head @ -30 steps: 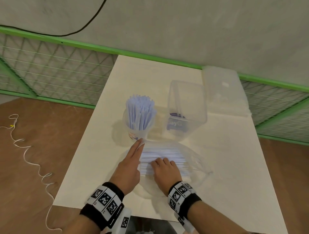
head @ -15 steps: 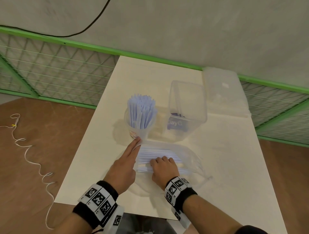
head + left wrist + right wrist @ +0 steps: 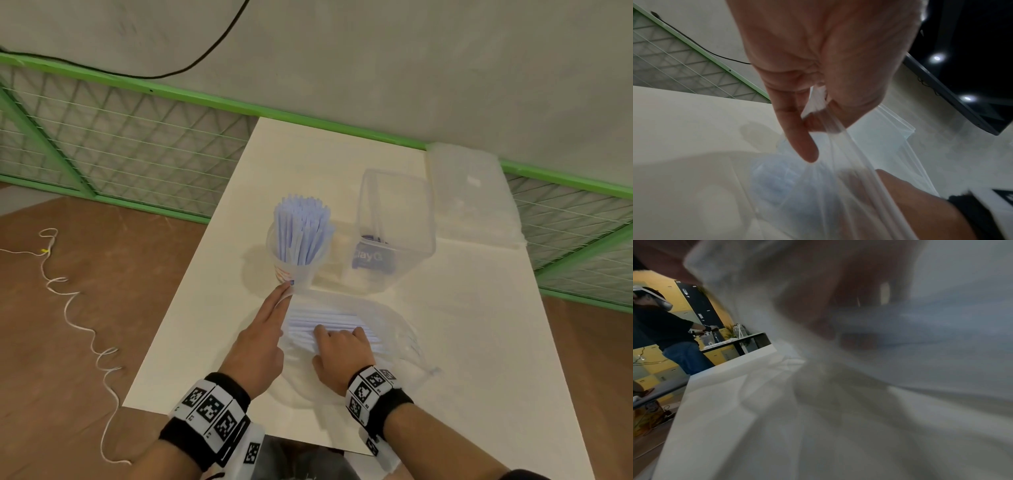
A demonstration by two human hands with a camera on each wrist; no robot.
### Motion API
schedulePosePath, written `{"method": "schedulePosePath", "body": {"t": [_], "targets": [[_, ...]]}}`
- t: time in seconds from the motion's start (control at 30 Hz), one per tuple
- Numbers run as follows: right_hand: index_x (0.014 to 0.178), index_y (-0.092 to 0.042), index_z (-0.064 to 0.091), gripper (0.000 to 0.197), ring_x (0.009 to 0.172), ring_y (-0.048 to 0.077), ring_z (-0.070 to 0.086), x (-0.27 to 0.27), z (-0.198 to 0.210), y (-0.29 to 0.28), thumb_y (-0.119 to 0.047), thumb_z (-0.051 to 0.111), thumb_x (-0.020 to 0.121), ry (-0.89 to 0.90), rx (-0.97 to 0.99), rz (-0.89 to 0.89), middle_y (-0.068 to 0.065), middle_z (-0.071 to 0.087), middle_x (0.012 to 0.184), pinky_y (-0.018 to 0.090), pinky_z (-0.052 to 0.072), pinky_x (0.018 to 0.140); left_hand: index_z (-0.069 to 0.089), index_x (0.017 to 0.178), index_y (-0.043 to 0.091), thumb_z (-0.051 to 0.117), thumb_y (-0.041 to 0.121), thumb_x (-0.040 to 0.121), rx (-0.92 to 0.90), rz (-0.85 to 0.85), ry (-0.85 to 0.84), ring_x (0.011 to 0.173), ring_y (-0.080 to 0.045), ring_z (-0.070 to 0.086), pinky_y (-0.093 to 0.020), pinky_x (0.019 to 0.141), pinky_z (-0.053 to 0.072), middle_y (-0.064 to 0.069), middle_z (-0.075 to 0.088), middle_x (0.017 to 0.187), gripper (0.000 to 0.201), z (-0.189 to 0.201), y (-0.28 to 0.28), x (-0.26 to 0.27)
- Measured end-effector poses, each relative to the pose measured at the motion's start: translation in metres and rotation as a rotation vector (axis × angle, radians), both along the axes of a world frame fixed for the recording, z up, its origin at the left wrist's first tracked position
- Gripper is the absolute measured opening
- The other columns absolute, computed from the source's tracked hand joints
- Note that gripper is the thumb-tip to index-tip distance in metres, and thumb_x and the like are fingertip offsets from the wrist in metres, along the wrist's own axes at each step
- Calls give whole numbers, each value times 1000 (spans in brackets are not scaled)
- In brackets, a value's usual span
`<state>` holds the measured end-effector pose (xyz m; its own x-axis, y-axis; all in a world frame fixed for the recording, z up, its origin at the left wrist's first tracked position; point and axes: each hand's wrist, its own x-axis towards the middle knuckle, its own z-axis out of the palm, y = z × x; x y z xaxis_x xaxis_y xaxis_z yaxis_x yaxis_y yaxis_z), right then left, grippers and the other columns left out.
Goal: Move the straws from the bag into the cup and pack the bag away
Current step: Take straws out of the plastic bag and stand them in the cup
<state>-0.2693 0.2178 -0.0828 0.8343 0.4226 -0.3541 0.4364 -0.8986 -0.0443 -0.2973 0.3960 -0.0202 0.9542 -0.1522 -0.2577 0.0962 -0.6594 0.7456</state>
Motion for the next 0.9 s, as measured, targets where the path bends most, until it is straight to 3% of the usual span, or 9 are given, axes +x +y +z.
{"method": "schedulePosePath", "body": {"t": [0.1,0.23,0.4,0.9], "targets": [[133,-18,37,42,109,30,58,0,-1,-1,-32,45,94,4,40,20,5,64,119,47,34,96,15,152,35,47,-16,75,1,13,1,96,0,50,-1,69,39,41,-7,150,97,0,0,0],[131,-22,43,37,108,30,58,1,-3,3,-22,46,95,-5,26,41,3,65,118,46,34,94,14,153,34,47,-16,75,1,23,-2,95,1,53,-12,74,48,43,-8,149,98,-1,0,0],[121,-19,55,28,108,31,57,3,2,4,-19,46,94,-6,-3,61,4,64,115,44,34,93,14,152,35,46,-17,75,-15,27,-1,100,2,48,-5,72,41,40,-6,151,99,-3,-1,1],[115,-10,58,29,111,32,52,2,4,11,-17,45,91,37,-80,81,10,60,119,43,36,94,15,152,36,44,-16,76,-36,31,2,96,2,50,-2,71,40,41,-4,151,97,-2,-2,3]]}}
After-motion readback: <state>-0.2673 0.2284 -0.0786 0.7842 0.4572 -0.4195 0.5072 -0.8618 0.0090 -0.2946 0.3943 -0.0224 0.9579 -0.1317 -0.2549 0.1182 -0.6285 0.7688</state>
